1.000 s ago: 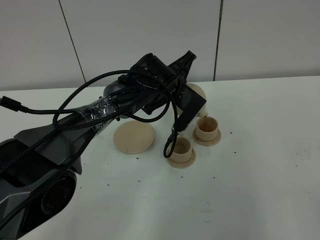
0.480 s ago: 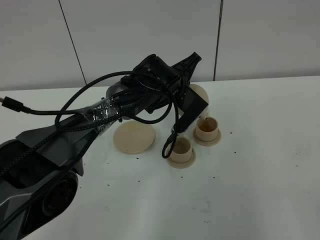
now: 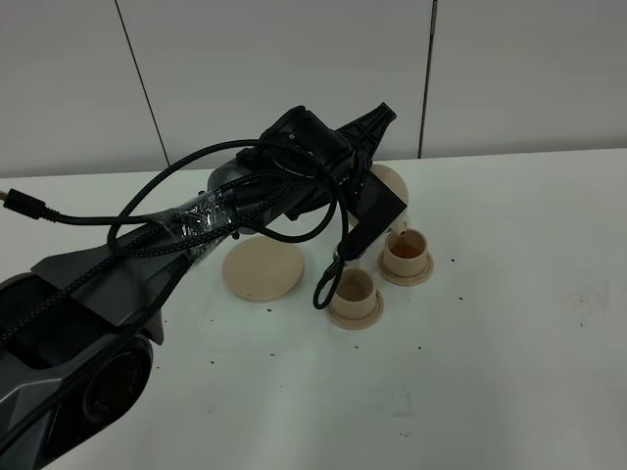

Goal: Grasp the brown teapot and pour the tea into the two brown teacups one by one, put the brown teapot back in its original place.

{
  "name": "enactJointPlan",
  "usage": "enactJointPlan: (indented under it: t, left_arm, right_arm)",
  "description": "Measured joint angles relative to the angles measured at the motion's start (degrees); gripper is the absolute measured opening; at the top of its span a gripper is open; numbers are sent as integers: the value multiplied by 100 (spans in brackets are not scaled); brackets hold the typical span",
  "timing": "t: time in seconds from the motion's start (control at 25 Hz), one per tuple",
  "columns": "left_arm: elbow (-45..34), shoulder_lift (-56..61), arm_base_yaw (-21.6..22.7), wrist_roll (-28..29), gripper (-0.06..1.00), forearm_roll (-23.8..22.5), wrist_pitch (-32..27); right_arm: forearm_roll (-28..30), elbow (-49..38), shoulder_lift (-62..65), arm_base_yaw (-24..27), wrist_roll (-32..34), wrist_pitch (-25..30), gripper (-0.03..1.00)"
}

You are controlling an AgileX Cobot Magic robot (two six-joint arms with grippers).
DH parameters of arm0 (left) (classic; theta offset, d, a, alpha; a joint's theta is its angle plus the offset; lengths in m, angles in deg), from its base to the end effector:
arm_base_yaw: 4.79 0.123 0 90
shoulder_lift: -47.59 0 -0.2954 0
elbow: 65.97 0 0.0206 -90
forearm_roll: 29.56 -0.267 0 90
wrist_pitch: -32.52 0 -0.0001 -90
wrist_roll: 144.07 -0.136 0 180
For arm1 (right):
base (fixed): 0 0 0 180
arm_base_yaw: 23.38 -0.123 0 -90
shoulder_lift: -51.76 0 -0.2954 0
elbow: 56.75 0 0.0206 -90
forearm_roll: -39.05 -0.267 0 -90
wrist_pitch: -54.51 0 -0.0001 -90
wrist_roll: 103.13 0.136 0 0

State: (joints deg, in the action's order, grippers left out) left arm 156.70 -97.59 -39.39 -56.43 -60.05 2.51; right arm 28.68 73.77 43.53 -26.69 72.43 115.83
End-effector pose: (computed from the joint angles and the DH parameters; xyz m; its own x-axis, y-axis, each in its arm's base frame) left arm 0.5216 -0.3178 0.1712 0.5911 0.6163 0.5205 0.2614 -0.7567 0.5992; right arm 0.0389 0.0238 0.2609 -0.4803 -0.0178 -0.8769 -0.1905 0.9780 0.0845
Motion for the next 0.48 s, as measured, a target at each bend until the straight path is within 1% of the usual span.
enactJointPlan:
  t: [0.48]
  left_arm:
    - [0, 0, -46, -41, 17, -7, 112]
  right_arm:
    - [0, 0, 0, 0, 0, 0, 24]
